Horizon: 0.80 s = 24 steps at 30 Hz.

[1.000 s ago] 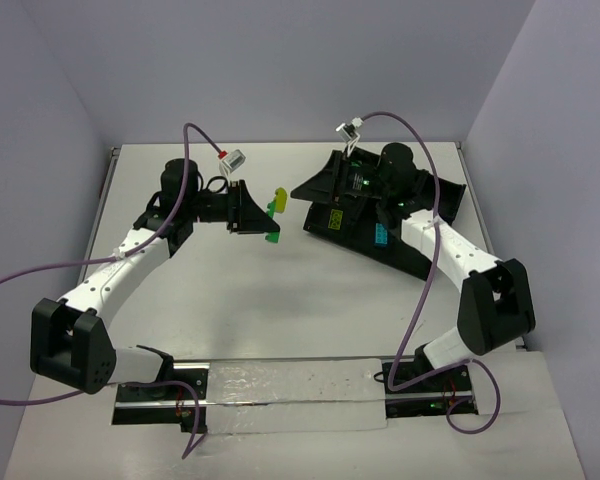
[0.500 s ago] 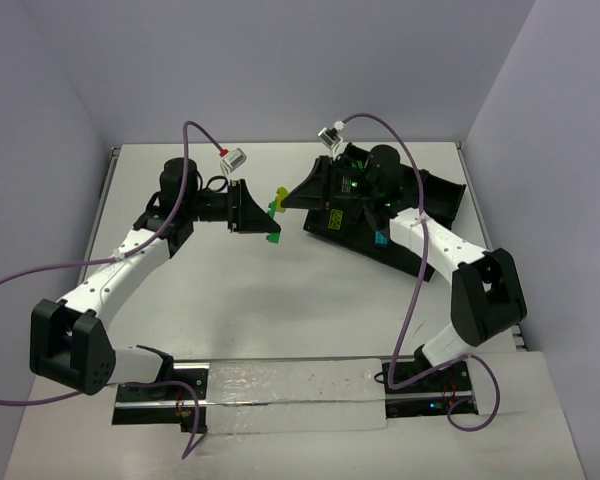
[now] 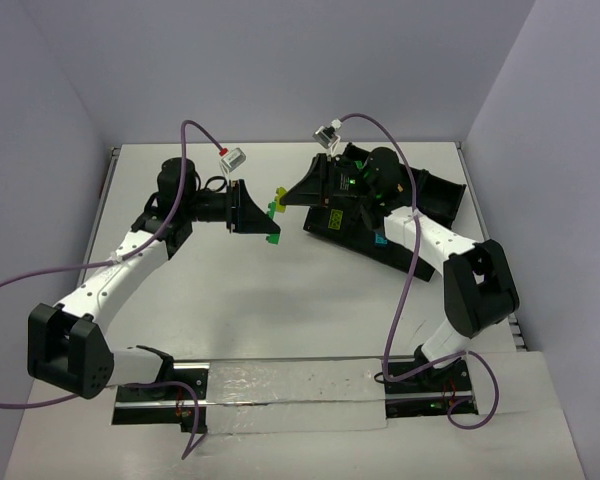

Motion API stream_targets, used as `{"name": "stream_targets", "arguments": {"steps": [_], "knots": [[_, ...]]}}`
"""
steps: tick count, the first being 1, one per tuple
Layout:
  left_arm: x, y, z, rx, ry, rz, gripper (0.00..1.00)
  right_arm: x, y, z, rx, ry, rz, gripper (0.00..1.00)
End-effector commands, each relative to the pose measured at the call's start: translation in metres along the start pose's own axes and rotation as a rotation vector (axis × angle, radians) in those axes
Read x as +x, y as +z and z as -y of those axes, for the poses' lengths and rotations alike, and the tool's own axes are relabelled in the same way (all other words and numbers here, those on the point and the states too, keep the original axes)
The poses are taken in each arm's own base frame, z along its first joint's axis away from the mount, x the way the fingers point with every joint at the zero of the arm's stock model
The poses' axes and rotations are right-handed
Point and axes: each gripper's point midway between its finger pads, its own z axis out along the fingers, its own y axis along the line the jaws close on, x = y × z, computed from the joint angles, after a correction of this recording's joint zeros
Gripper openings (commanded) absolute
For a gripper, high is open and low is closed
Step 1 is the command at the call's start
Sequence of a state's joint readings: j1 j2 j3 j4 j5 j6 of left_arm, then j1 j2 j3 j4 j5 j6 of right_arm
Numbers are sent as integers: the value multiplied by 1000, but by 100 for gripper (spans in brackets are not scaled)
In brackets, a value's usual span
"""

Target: Sort the legos into containers by color

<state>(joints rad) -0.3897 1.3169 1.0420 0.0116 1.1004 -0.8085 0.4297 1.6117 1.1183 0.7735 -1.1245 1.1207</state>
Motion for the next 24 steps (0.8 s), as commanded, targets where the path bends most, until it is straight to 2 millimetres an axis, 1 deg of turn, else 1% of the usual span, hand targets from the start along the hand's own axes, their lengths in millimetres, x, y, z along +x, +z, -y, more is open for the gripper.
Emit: {"name": "stream_targets", "arguments": {"steps": [1,2,3,5,6,7,10,14,15,18,22,24], "knots": [[-7,-3,26,51,94,13,0,-5,6,-18,-59,-82,2,44],[-7,-3,26,51,94,13,0,-5,6,-18,-60,-82,2,42],[-7,-3,26,51,92,11,0,-5,6,-19,-62,-85,1,36],[-7,-2,25,47,89,11,0,-4,7,-18,-61,-87,4,20],[-7,-3,25,45,91,13,0,-4,7,-17,-59,-84,6,7],[-7,-3,25,44,94,16,0,-3,6,-16,-55,-81,8,2],[-8,-4,26,34,99,23,0,-1,3,-10,-38,-67,21,0],[-9,-7,28,11,114,26,0,4,-9,-1,-5,-38,44,0],[-10,-8,28,2,118,29,0,5,-12,-4,-4,-45,46,0],[-14,-10,26,-9,117,44,0,8,-22,-2,11,-41,48,0],[-21,-13,23,-19,114,71,0,6,-37,3,38,-43,66,0],[-23,-14,21,-24,111,80,0,5,-41,5,52,-37,73,0]]}}
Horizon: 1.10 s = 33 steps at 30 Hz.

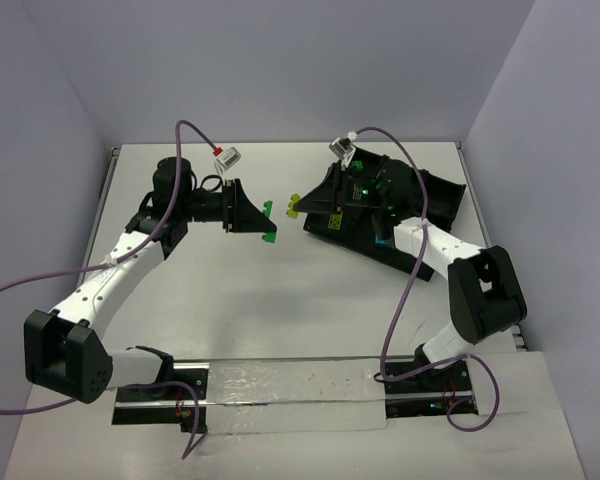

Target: Sort the legos into containers by color

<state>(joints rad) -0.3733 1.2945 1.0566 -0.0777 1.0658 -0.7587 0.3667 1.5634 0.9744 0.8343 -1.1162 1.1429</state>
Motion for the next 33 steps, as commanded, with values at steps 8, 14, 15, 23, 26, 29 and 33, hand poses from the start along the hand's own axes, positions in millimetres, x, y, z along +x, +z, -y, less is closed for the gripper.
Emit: {"name": "stream_targets", "arguments": {"steps": [8,14,15,23,26,29,33], "knots": [[-28,-13,5,-64,58,117,0,-38,-44,65,514,-41,145,0],[-37,-19,-14,-133,15,170,0,-46,-120,128,1128,-74,255,0],[-39,-20,-18,-146,3,178,0,-46,-129,131,1177,-81,270,0],[-40,-18,-30,-177,-32,178,0,-54,-156,155,1356,-120,268,1],[-39,-19,-32,-183,-36,180,0,-58,-155,162,1373,-131,249,2],[-39,-18,-33,-181,-45,183,0,-67,-149,167,1359,-149,242,3],[-40,-18,-33,-182,-48,188,0,-72,-139,189,1344,-134,212,6]]}}
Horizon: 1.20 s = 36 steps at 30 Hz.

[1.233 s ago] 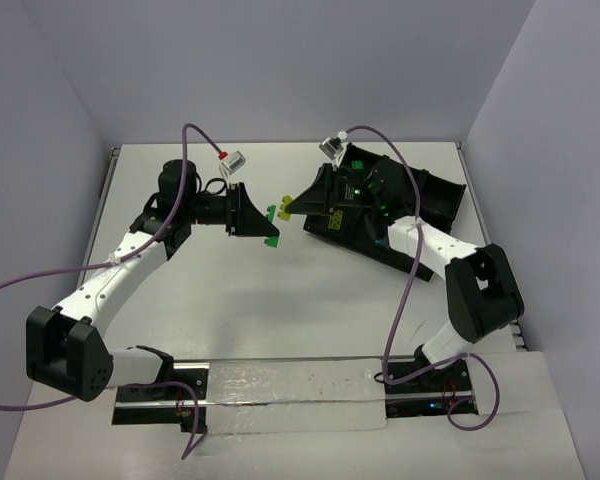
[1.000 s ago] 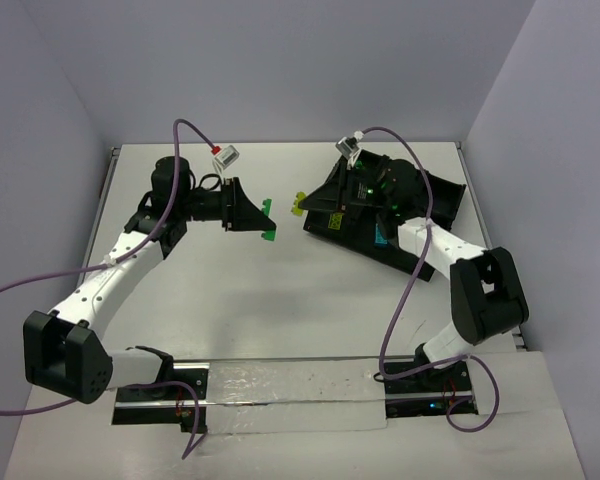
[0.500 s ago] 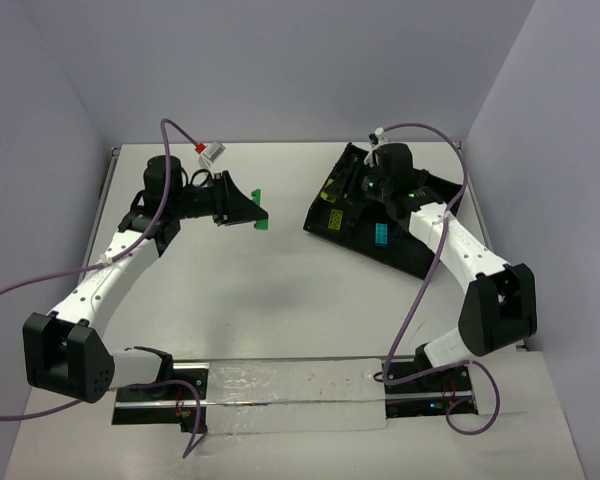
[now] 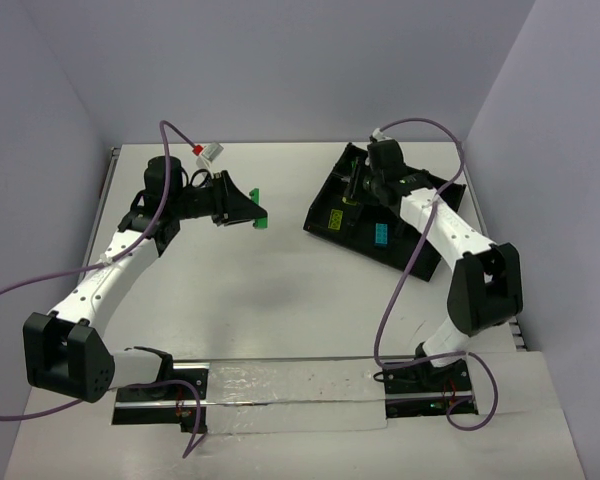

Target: Sort the legos into containers by color

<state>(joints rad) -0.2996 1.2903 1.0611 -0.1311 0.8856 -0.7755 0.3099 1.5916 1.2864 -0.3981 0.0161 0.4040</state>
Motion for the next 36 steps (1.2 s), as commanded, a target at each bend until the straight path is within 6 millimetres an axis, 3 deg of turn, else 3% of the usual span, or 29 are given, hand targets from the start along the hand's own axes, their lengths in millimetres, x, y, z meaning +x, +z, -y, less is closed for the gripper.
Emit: {"name": "stream_targets", "arguments": {"steps": [1,5,8,10,12,15,18,20,24,30,36], "knots": [[-8,-1,6,7,16,23,0,-23,20,-13,-18,-32,39,7],[-8,-1,4,-9,15,25,0,-25,41,-15,-15,-21,25,20],[-11,-1,4,-16,13,33,0,-23,52,-16,-14,-18,7,56],[-12,0,4,-17,8,35,0,-23,54,-19,-18,-20,-1,68],[-13,1,4,-15,5,37,0,-27,46,-23,-30,-25,15,74],[-14,2,4,-6,0,37,0,-35,31,-28,-49,-30,46,74],[-14,6,4,4,-7,24,0,-37,-1,-52,-208,-50,84,71],[-15,7,4,8,-1,21,0,-27,-15,-70,-342,-72,76,68],[-15,8,11,28,13,12,0,-20,-68,-108,-616,-139,97,64],[-14,8,21,72,34,2,0,1,-134,-158,-1002,-240,4,67],[-15,7,32,114,54,4,0,18,-169,-186,-1233,-270,-84,73]]}}
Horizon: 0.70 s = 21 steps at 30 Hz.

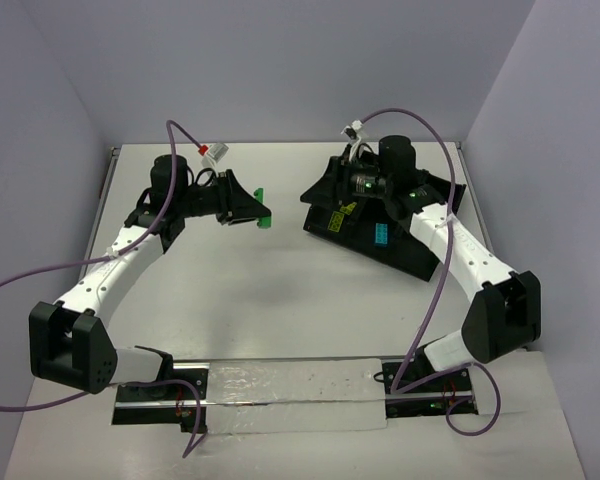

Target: Sort the legos into containers by color

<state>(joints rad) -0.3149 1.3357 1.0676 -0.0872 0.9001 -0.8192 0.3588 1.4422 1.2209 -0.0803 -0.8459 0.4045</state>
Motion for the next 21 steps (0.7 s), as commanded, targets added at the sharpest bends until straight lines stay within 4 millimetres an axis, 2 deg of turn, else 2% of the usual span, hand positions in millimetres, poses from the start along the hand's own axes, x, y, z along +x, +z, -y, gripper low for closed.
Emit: {"name": "stream_targets", "arguments": {"steps": [1,5,15,16,19,21], "knots": [[-14,-4,36,96,92,23,0,1,2,-64,-295,-69,-54,74],[-18,-6,43,119,112,45,0,7,14,-82,-358,-64,-78,74],[-19,-11,57,158,128,67,0,26,35,-91,-410,27,-108,73],[-18,-11,59,165,130,66,0,22,36,-93,-427,12,-86,73],[-18,-12,61,178,135,70,0,21,38,-96,-467,76,-77,69],[-18,-12,63,184,132,71,0,21,39,-96,-494,103,-67,62]]}}
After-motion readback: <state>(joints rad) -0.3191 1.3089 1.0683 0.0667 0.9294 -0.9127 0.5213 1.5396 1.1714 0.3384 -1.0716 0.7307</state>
